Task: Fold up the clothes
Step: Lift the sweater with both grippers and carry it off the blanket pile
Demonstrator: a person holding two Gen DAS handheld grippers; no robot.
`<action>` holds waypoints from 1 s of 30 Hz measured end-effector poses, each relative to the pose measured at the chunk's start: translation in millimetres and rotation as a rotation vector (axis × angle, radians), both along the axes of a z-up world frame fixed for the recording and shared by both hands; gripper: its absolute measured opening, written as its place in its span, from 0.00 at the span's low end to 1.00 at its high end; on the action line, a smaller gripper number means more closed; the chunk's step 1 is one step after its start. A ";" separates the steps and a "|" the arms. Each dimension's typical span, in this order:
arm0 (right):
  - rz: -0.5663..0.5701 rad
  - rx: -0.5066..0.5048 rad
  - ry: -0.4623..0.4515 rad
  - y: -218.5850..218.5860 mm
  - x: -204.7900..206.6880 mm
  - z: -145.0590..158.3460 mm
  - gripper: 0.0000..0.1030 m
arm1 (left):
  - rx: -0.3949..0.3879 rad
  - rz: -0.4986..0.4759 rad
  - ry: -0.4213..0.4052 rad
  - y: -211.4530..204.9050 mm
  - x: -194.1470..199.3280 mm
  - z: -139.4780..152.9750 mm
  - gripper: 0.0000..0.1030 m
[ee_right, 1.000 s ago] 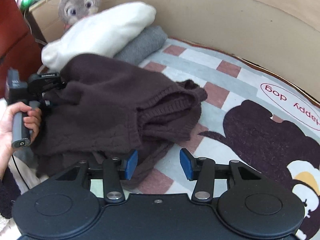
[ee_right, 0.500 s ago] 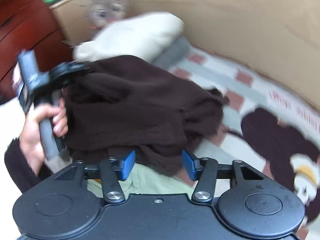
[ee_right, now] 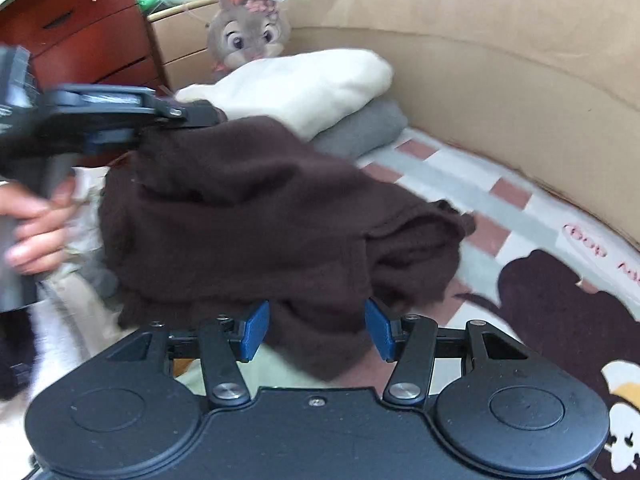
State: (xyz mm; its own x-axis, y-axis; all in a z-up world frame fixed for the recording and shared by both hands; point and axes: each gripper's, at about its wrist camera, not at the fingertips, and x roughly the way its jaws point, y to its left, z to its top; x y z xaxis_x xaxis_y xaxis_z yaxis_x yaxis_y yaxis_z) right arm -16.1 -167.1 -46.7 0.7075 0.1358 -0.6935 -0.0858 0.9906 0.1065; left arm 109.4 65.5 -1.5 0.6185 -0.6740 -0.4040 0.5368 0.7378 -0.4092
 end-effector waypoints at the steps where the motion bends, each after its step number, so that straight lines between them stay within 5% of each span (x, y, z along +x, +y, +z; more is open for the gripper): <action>1: 0.027 -0.020 -0.033 2.7 2.9 -2.2 0.58 | 0.002 -0.019 -0.015 -5.7 -6.6 5.8 0.10; 6: 0.035 -0.131 -0.161 16.1 9.1 -12.7 0.61 | -0.099 -0.120 0.000 -21.4 -34.1 28.8 0.10; 10: 0.060 -0.110 -0.228 24.1 13.2 -19.0 0.71 | -0.137 -0.180 0.004 -34.5 -47.7 43.9 0.10; 12: 0.054 -0.104 -0.191 20.2 24.3 -25.5 0.88 | -0.152 -0.200 0.003 -38.9 -54.4 55.0 0.10; 15: 0.019 -0.095 -0.076 6.2 39.2 -34.6 0.88 | -0.183 -0.249 -0.059 -37.1 -67.4 80.0 0.10; 17: -0.039 -0.051 -0.145 -10.2 26.0 -24.9 0.87 | -0.204 -0.284 -0.105 -35.7 -76.8 96.8 0.10; 19: -0.043 0.066 -0.239 -29.7 8.6 -9.8 0.60 | -0.199 -0.277 -0.134 -41.8 -86.3 111.9 0.10; 24: -0.034 0.098 -0.294 -59.6 -16.8 25.7 0.29 | -0.145 -0.321 -0.241 -70.4 -119.6 150.8 0.10; 30: -0.214 0.048 -0.425 -115.3 -86.1 76.6 0.20 | -0.260 -0.474 -0.276 -111.6 -155.8 196.9 0.10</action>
